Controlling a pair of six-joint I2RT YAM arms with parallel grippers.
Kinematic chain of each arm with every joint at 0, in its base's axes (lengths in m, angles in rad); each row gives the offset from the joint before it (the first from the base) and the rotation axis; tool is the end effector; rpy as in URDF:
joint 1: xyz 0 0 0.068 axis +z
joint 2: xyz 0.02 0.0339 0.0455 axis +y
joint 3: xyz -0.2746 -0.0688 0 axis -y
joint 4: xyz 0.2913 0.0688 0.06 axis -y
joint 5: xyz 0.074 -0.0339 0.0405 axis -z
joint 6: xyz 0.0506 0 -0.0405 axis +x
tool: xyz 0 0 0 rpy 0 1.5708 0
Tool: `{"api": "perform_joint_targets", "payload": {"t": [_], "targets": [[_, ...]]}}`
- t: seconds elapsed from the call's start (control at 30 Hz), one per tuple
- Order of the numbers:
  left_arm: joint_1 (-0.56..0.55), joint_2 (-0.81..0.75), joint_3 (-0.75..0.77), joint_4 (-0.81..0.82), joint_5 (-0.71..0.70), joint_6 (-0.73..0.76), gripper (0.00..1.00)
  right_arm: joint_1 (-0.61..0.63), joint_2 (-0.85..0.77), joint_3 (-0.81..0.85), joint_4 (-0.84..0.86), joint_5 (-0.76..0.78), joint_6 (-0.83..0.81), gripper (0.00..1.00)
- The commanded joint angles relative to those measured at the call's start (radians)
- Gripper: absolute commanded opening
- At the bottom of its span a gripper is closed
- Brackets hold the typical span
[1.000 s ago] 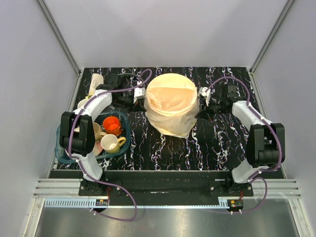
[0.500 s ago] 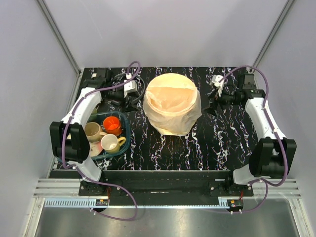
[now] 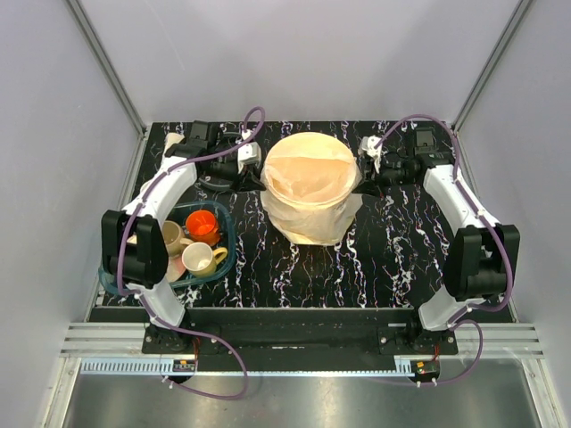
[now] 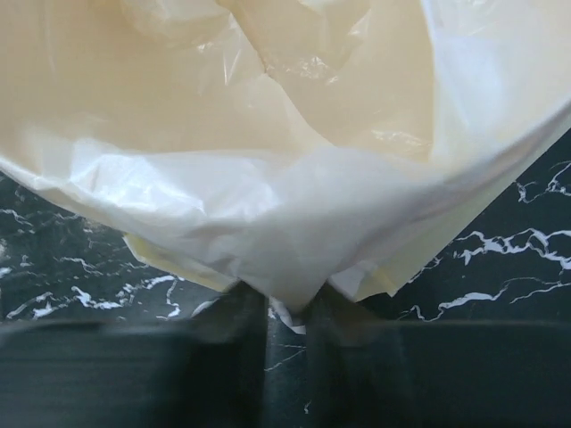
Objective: Put the trash bags into the trash bin
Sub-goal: Place the trash bag in the trash bin.
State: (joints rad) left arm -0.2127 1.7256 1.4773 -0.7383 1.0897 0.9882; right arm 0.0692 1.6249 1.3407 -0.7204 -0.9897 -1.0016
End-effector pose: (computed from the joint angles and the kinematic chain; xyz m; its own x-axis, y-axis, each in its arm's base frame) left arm 0.3944 -0.1311 0.2901 0.0320 0.3884 -0.9209 0.9975 0.0450 0.0537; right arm 0.3820 0.0689 0.2777 -0.0450 -0.4666 -0.8833 -0.9707 0.2293 -0.0717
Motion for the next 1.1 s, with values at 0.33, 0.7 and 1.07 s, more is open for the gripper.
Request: {"api": "perform_joint_targets", "payload": {"t": [0.33, 0.7, 1.07], "targets": [[-0.011, 0.061, -0.117, 0.011, -0.082, 0.142, 0.0, 0.014, 0.015, -0.175, 0.056, 0.014, -0.057, 0.0], [-0.001, -0.001, -0.121, -0.061, -0.103, 0.184, 0.44, 0.003, -0.002, -0.189, -0.002, 0.045, -0.068, 0.17], [0.07, -0.091, -0.029, 0.002, 0.018, 0.087, 0.66, -0.063, -0.086, 0.004, -0.039, -0.059, 0.059, 0.96]]}}
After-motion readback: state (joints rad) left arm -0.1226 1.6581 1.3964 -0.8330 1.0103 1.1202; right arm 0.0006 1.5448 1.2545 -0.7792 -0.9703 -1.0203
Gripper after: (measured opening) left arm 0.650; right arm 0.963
